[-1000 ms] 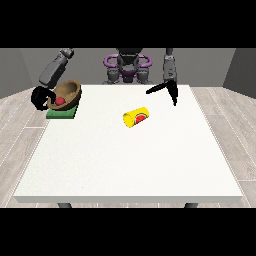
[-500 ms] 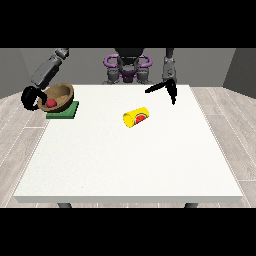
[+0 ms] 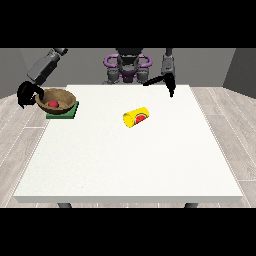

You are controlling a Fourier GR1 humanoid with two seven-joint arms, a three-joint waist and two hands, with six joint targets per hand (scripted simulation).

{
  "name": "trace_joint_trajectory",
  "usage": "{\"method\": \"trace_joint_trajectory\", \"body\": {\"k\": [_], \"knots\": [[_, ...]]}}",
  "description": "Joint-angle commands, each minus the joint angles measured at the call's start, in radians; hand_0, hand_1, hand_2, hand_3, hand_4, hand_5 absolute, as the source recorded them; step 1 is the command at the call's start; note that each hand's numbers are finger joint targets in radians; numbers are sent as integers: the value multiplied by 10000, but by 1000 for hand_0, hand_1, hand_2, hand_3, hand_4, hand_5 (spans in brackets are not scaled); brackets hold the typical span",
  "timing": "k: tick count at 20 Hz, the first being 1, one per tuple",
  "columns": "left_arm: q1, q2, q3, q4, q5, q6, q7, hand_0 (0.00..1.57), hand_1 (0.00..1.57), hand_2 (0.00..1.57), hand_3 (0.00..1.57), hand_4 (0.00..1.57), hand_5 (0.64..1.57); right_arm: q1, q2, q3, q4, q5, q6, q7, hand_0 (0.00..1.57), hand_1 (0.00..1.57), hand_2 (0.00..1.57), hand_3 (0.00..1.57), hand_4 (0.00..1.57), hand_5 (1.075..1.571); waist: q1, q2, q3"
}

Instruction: Pick the cup and pour the ball into the bowl, then pick the bowl and place it on the pad

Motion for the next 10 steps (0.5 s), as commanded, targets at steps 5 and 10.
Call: {"method": "trace_joint_trajectory", "body": {"k": [5, 10], "knots": [[243, -61, 13, -563, 240, -131, 54, 0, 0, 0, 0, 0, 1566, 330, 185, 552, 9, 599, -326, -368, 1571, 1571, 1571, 915, 697, 1568, 161, 62, -3], [263, 180, -48, -1017, 113, -306, 192, 0, 0, 0, 0, 0, 1565, 196, -37, 480, 412, 669, -896, -44, 1571, 1571, 1571, 1571, 588, 1535, 202, 405, 0]]}}
